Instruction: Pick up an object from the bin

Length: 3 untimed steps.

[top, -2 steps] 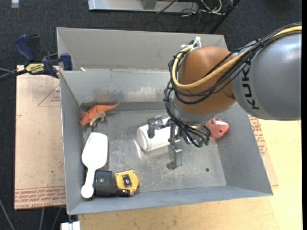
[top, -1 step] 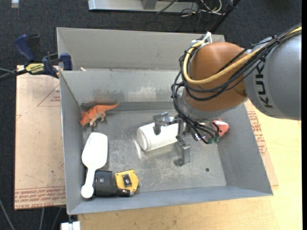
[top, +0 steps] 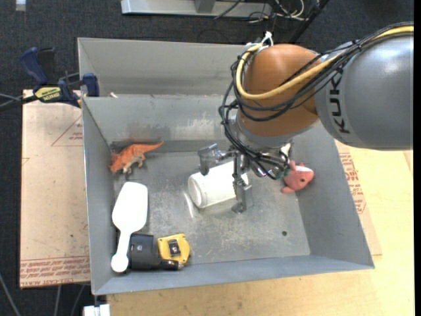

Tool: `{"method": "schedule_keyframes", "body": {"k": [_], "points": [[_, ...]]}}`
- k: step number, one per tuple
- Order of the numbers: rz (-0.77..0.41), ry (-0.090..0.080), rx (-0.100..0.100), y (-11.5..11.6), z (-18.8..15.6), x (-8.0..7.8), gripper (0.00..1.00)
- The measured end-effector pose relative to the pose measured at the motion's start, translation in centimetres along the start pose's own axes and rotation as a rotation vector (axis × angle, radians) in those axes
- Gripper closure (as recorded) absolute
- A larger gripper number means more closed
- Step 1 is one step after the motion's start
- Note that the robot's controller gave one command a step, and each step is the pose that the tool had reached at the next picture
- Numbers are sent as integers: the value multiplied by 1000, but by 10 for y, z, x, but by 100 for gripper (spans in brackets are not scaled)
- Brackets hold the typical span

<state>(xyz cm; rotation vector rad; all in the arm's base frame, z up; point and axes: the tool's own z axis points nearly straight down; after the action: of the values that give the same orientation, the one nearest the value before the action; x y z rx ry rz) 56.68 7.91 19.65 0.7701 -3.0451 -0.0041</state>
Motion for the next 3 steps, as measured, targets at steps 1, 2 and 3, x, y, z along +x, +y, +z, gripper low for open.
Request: {"method": "schedule_keyframes", "body": {"k": [1,2,3], "points": [[-155,-5,2,7,4,-9,0],[-6,-4,0,9,24,-10,0],[-177,-8,2,-5,41,-36,0]]}}
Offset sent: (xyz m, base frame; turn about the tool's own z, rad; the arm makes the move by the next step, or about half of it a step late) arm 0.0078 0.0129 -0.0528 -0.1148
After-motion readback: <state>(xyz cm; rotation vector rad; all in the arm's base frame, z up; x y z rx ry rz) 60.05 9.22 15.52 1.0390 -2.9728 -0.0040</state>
